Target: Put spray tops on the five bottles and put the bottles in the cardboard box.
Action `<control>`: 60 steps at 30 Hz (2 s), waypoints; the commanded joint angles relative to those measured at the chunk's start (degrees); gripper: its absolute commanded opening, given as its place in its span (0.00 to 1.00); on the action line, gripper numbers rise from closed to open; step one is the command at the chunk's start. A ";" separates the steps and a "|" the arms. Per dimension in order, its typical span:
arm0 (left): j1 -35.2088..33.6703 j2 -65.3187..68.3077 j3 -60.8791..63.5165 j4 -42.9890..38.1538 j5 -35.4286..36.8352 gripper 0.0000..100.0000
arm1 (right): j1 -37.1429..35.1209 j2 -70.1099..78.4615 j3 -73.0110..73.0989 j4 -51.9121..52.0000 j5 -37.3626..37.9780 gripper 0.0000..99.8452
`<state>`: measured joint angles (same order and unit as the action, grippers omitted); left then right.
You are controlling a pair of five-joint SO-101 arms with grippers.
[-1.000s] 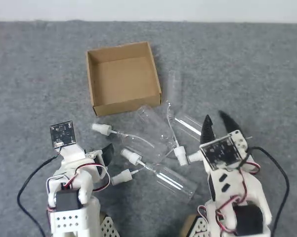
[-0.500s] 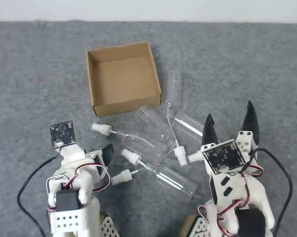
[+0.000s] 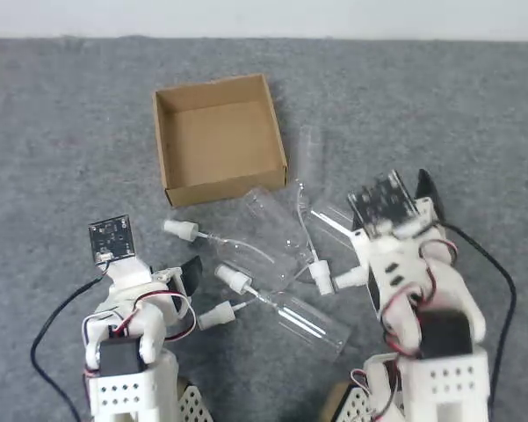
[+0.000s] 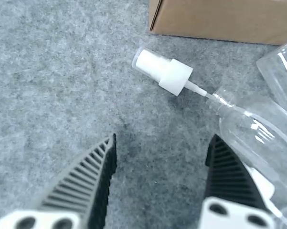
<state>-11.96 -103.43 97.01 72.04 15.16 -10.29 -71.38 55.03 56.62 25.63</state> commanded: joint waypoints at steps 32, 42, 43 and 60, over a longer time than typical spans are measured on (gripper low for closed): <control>-0.09 -0.97 -0.48 0.26 0.00 0.28 | -13.85 44.00 -26.37 14.55 -1.32 0.26; -0.09 -0.97 -0.48 0.26 0.00 0.28 | -15.69 55.34 -32.18 15.08 -2.11 0.26; -0.09 -0.97 -0.48 0.26 0.00 0.28 | -15.69 55.78 -32.18 14.90 -2.11 0.26; -0.09 -0.97 -0.48 0.26 0.00 0.28 | -15.69 56.84 -32.18 13.67 -2.02 0.26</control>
<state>-11.96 -103.43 97.01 72.04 15.16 -25.67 -14.15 26.81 71.21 24.13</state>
